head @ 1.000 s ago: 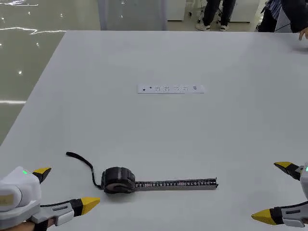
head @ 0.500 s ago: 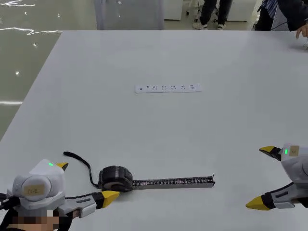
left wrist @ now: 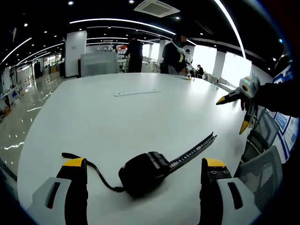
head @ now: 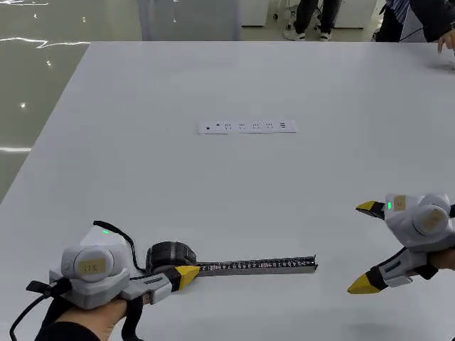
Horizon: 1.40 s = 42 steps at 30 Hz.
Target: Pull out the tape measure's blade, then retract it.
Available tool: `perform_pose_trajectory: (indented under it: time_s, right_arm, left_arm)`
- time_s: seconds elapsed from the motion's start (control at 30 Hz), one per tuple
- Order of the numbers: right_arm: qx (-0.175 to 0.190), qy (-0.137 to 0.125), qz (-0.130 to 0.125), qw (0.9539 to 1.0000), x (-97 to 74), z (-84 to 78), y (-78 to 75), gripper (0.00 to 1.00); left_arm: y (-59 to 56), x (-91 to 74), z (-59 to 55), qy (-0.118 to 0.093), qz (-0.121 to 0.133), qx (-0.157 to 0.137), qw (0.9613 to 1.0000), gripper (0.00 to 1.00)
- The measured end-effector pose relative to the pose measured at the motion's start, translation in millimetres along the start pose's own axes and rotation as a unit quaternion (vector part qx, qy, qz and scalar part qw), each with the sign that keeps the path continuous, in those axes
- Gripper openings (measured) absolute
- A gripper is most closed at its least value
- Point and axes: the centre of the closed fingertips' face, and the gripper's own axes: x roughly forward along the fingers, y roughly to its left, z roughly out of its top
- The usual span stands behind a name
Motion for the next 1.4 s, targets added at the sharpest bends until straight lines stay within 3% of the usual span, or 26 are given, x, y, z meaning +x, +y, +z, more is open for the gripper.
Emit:
perform_pose_trajectory:
  time_s: [0.13, 0.43, 0.6, 0.7, 0.9, 1.1, 1.4]
  right_arm:
    - [-0.001, 0.004, 0.005, 1.0000, 6.5, 1.3, -1.3, 0.99]
    - [-0.022, 0.015, 0.028, 0.9993, 23.1, 15.1, 3.1, 0.99]
    - [-0.032, 0.020, 0.041, 0.9984, 34.1, 17.4, 5.3, 0.99]
    - [-0.035, 0.023, 0.046, 0.9980, 41.6, 15.9, 3.4, 0.99]
    - [-0.042, 0.031, 0.058, 0.9969, 54.1, 14.0, 4.8, 0.94]
    - [-0.061, 0.034, 0.079, 0.9944, 63.7, 8.6, 11.0, 0.81]
    - [-0.078, 0.045, 0.089, 0.9919, 68.9, 0.9, 15.2, 0.60]
  left_arm:
    - [-4.7, 3.5, 0.5, -0.005, 0.004, -0.007, 1.0000, 0.99]
    - [-3.5, 10.7, 1.8, -0.018, 0.045, -0.013, 0.9987, 0.99]
    - [4.0, 13.2, 2.1, -0.037, 0.074, -0.025, 0.9962, 0.99]
    - [4.7, 16.8, -3.5, -0.034, 0.075, -0.037, 0.9959, 0.99]
    - [5.7, 18.4, -11.2, -0.039, 0.087, -0.033, 0.9949, 0.99]
    - [7.9, 14.1, -10.3, -0.071, 0.108, -0.030, 0.9911, 0.99]
    - [11.3, 13.9, -18.1, -0.071, 0.113, -0.032, 0.9905, 0.99]
